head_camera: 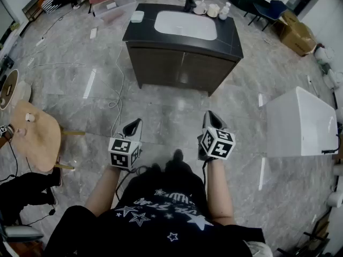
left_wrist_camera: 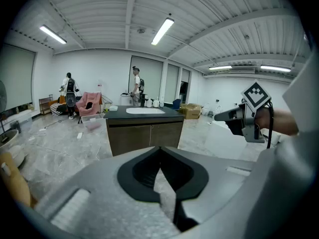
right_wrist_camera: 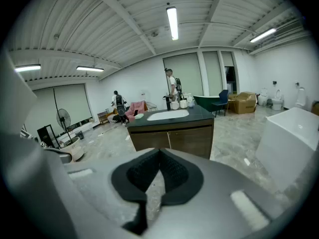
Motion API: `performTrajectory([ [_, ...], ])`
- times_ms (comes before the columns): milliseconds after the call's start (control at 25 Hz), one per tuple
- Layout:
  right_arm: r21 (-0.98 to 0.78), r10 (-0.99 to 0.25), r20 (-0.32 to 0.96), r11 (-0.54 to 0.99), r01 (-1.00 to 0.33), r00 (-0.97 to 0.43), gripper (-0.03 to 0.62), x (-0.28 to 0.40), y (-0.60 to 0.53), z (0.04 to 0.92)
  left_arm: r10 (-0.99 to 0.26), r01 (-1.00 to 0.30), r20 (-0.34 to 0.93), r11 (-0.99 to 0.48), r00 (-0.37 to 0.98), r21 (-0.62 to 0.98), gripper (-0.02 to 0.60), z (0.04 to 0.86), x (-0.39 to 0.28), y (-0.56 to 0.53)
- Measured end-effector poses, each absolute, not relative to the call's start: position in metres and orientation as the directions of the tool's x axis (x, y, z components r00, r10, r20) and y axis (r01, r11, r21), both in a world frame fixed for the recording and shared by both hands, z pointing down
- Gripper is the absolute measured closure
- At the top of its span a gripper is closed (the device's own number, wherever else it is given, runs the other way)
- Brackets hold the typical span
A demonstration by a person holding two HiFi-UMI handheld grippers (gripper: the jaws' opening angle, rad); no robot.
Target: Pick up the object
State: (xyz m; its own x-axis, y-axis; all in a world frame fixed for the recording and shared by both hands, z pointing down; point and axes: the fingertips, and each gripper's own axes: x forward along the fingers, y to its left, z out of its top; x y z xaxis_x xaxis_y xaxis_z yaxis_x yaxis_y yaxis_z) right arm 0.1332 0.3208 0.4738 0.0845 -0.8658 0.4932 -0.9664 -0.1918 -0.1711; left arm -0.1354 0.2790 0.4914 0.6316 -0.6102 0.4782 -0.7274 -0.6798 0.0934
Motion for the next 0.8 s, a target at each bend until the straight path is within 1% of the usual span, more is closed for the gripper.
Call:
performTrajectory([
  [360, -0.151, -0.847, 0.525, -0.189, -0.970, 0.083, 0.589, 0.132, 0.333, 0.477, -0.624, -0.747, 0.479, -0.656, 0.618, 0.109, 0.574, 0.492, -0.145, 0.273],
  [560, -0.163, -0.829, 0.555, -0.196, -0.967, 0.074, 0.589, 0.124, 0.338, 0.491, -0.620, -0.772, 0.518, -0.621, 0.590, 0.136, 0.574, 0.512, -0.168, 0.281],
  [800, -0.174, -0.871, 0.483, -0.192, -0.966, 0.086, 0.589, 0.116, 0.328, 0.476, -0.639, -0.786, 0.507, -0.603, 0.578, 0.136, 0.574, 0.512, -0.185, 0.280],
])
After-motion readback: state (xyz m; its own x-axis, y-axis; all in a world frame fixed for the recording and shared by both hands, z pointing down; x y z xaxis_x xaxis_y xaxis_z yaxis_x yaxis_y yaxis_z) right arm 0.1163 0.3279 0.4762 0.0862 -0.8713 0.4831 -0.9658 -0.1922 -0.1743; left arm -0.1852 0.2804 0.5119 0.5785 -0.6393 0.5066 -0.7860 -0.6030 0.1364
